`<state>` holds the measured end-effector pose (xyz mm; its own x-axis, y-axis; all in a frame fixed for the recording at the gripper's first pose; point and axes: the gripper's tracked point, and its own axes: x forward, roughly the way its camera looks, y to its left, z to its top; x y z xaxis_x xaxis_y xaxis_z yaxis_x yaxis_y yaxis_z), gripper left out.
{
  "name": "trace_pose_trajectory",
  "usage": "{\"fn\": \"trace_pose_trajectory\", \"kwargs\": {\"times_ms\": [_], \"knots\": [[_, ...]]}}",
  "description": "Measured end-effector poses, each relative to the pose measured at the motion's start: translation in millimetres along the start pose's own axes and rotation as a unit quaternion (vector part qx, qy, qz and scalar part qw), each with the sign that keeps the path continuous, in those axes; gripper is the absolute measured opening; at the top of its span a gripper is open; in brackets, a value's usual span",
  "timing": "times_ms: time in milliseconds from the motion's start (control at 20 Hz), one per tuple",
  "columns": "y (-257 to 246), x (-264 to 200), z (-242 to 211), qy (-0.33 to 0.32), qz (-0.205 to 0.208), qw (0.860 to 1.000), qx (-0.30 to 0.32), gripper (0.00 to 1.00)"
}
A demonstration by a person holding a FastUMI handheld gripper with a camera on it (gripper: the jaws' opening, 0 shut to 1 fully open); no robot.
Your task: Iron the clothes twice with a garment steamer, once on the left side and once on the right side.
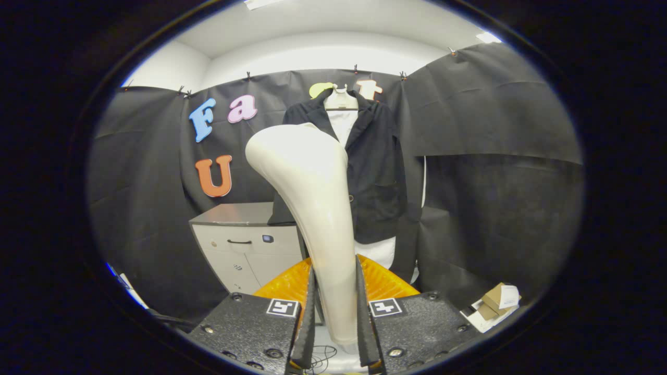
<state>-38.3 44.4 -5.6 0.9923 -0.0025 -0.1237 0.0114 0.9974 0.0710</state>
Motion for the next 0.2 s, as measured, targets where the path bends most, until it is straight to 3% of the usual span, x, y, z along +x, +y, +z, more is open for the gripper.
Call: {"fn": "trace_pose_trajectory", "kwargs": {"times_ms": [200], "knots": [[11.8, -20.0, -17.4, 0.009, 0.009, 1.0, 0.001, 0.36]]}}
